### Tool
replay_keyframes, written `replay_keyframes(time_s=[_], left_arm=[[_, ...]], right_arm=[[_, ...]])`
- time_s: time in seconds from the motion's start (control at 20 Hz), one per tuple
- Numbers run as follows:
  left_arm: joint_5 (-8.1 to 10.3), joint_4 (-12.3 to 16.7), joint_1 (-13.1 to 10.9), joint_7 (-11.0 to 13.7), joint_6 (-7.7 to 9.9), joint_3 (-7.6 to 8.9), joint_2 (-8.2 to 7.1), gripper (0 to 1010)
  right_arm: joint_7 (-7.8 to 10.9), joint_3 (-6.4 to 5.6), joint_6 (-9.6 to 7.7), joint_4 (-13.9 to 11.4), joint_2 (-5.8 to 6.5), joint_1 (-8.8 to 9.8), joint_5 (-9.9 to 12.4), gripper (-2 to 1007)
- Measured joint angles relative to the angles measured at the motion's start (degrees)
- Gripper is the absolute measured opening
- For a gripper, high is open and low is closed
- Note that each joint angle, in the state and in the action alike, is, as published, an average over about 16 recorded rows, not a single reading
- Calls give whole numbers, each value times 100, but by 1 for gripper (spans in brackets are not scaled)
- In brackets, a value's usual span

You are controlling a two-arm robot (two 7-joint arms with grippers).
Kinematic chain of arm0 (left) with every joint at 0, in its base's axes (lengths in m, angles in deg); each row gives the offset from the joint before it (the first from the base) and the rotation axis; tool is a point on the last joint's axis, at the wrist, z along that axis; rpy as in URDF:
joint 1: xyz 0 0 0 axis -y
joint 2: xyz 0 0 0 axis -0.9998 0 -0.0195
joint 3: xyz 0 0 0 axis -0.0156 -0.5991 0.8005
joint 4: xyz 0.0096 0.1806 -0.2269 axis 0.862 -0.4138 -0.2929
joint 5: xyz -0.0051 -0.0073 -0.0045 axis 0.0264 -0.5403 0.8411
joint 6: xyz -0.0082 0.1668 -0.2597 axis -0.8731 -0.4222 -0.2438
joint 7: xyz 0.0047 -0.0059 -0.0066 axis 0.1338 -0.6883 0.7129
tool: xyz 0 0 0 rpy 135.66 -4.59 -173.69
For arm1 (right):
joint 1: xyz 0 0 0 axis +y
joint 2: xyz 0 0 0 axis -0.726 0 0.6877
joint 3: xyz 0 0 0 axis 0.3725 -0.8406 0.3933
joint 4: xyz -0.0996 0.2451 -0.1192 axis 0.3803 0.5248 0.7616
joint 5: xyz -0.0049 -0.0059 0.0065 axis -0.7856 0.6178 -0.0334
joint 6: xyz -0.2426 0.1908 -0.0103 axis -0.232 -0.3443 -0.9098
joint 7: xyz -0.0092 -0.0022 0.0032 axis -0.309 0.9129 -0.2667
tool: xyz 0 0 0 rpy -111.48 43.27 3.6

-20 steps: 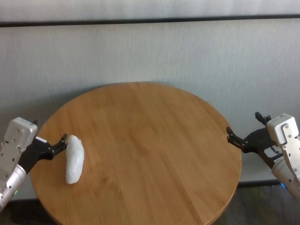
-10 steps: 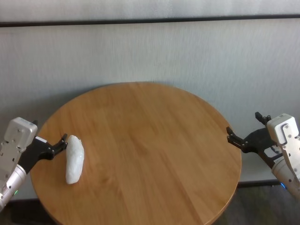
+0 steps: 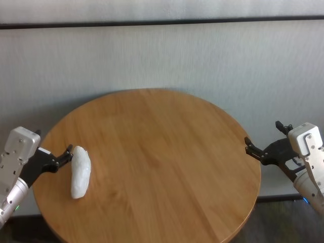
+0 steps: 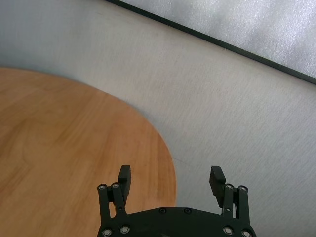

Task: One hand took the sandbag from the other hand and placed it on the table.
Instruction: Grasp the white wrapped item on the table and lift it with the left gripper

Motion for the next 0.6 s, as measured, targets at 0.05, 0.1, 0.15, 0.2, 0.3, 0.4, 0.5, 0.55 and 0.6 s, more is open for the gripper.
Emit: replay_keyframes(time_s=[0.05,0.1,0.15,0.2,0.3,0.4,0.5,0.55,0.6], left_arm=[[0,0,0,0,0,0,0,999],[0,0,0,2,0,0,0,999],[0,2,-1,5,2,0,0,999],[1,11,-4,9,9,1,-2,999],[11,52,-19,24,46,11,-6,999],[48,113,-45,46,123,35,-8,999],[125,199,-82,69,257,81,-3,999],[169,246,-103,81,334,107,1,999],[223,298,-125,92,424,140,8,999]], right_arm=[[0,0,0,0,0,0,0,1005],[0,0,0,0,0,0,0,1005],[0,0,0,0,0,0,0,1005],[0,0,0,0,0,0,0,1005],[0,0,0,0,0,0,0,1005],[0,0,0,0,0,0,0,1005],[0,0,0,0,0,0,0,1005],[0,0,0,0,0,0,0,1005],[0,0,0,0,0,0,0,1005]])
